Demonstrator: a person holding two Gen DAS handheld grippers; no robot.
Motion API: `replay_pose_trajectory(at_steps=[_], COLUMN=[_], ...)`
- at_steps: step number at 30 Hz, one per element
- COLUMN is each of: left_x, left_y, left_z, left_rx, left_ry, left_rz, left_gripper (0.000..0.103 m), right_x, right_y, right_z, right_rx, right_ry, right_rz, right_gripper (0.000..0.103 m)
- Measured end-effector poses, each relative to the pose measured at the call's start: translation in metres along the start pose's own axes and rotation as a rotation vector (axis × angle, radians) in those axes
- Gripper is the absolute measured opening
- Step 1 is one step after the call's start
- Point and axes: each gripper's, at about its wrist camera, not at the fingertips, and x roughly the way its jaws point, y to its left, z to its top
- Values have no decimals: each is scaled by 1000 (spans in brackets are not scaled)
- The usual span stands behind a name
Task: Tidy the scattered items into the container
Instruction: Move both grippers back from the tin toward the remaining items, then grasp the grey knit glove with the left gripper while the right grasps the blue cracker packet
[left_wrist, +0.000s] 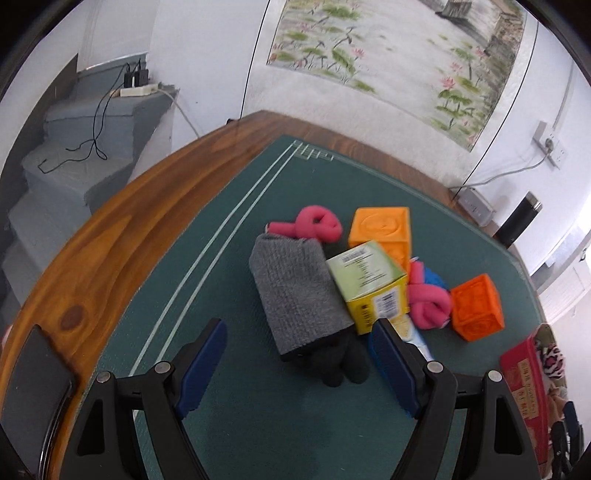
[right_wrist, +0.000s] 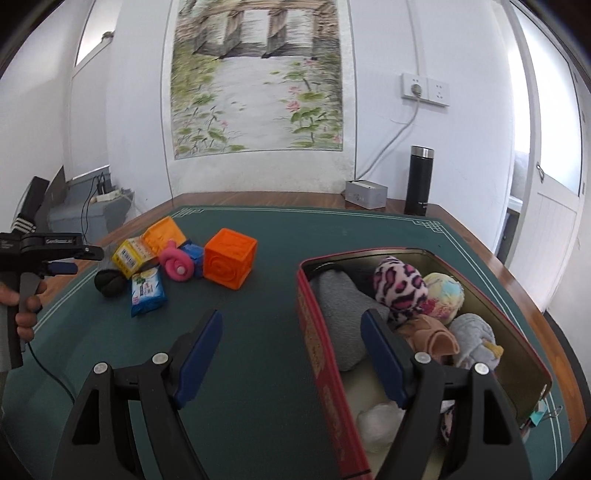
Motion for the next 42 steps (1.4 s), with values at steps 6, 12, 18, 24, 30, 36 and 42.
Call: replay_pose_trajectory(at_steps=[6, 12, 18, 24, 30, 36, 42], left_x=[24, 42, 26, 9, -30, -37, -41], left_y=[-9, -18, -20, -20, -25, -23, -14], left_z=[4, 4, -2, -7, -10, -12, -3], left_rx=[49, 78, 60, 36, 51, 39, 8], left_ry=[49, 64, 42, 17, -88, -86, -95], left_rz=[52, 64, 46, 22, 7, -37, -67], left_gripper=[82, 82, 45, 41, 41, 39, 39], right_x=[1, 3, 6, 7, 23, 58, 95], right_y=[10, 10, 14, 17, 29, 55, 97], right_z=[-2, -3, -6, -7, -1, 14, 34], right_rx=[-40, -38, -52, -40, -34, -48, -96], right_ry=[7, 17, 30, 35, 87, 213, 256], right_rz=[11, 11, 25, 89, 132, 262, 355], right_gripper=[80, 80, 80, 80, 80, 80, 80])
